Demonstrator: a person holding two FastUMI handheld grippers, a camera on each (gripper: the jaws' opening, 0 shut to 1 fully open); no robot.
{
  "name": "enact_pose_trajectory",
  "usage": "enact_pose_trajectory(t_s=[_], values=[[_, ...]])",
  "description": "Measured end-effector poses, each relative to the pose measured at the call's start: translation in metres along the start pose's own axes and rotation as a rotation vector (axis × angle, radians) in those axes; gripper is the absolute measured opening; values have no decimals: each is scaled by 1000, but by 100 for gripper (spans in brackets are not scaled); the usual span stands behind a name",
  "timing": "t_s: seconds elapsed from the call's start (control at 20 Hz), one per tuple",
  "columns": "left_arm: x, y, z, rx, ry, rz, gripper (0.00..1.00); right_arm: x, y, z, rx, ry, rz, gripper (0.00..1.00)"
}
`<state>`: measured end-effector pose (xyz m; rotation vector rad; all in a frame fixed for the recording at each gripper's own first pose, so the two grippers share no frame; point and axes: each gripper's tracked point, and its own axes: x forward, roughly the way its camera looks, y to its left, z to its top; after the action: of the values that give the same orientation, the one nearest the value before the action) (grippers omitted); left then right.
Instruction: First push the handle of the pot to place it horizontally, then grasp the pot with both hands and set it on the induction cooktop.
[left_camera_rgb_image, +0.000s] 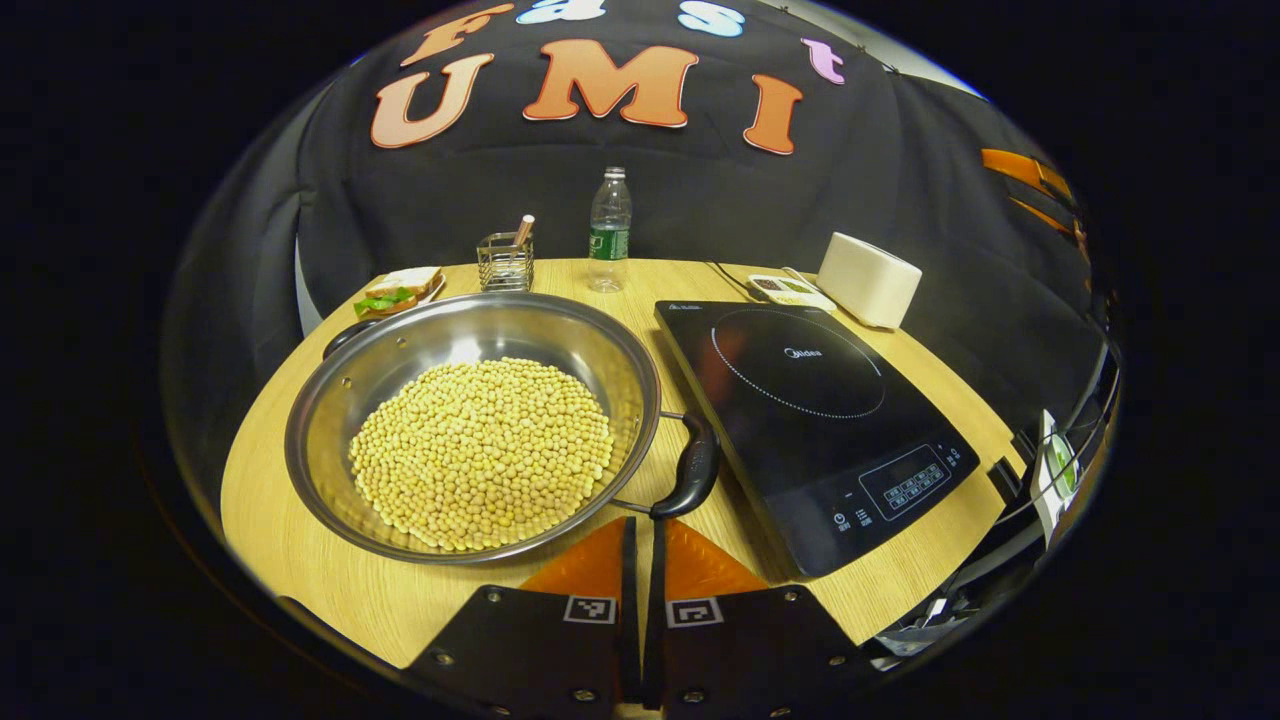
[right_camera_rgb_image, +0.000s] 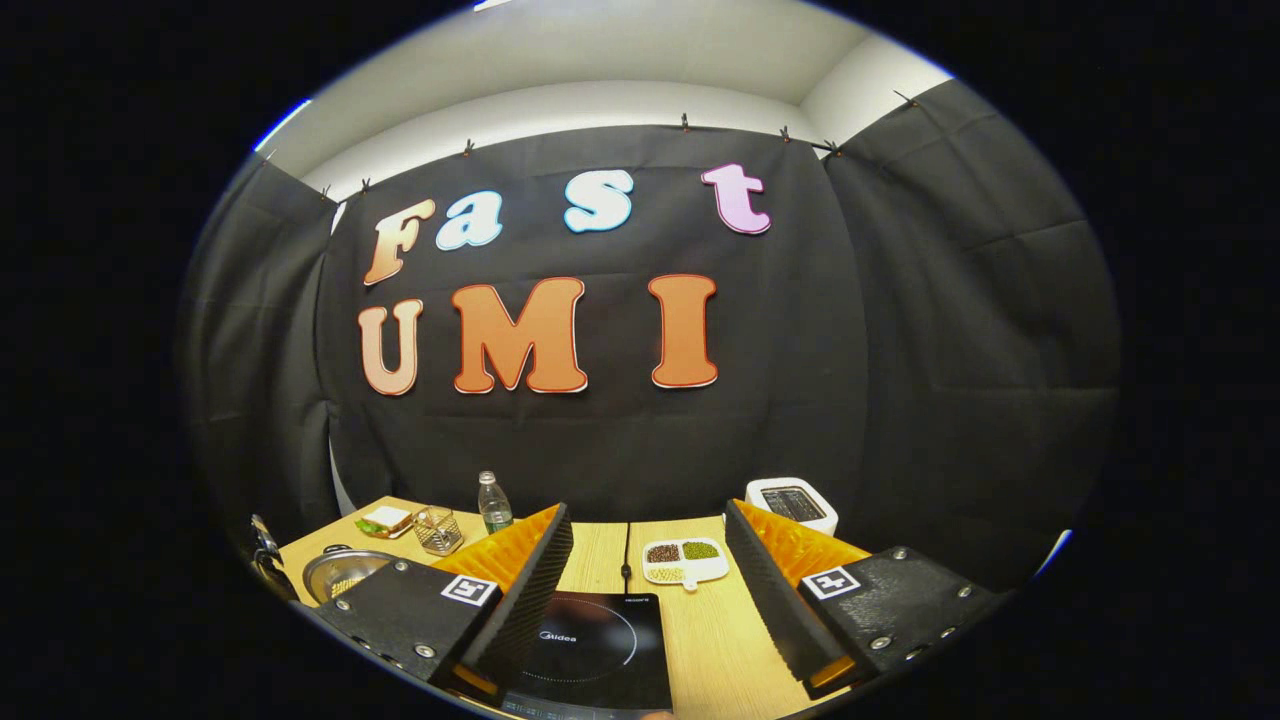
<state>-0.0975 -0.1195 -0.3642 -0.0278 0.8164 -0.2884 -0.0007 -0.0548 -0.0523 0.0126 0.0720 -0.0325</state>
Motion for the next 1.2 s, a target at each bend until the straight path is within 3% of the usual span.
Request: enact_pose_trajectory(t_s=[0.1,0.2,0.25,0.35,0.4,1.05,1.1,1.2], values=[[6,-2,3,-23,2,-10,3,-2,-7,2,-11,-10,-16,100],[11,-3,7,-32,3,-16,3,-3,-12,3,-19,-15,-30,100],[14,-3,9,-33,3,-16,4,-3,-13,2,-20,-15,-32,95],[20,-4,12,-30,2,-11,4,-2,-16,2,-18,-13,-34,95],[23,-5,14,-29,1,-9,4,-2,-17,2,-17,-13,-37,100],[65,-13,41,-13,-8,2,2,2,-44,-12,-14,6,-76,95],[67,-12,43,-8,-9,5,2,2,-46,-13,-14,7,-78,100],[72,-11,48,-3,-9,8,2,4,-50,-13,-11,8,-85,95]])
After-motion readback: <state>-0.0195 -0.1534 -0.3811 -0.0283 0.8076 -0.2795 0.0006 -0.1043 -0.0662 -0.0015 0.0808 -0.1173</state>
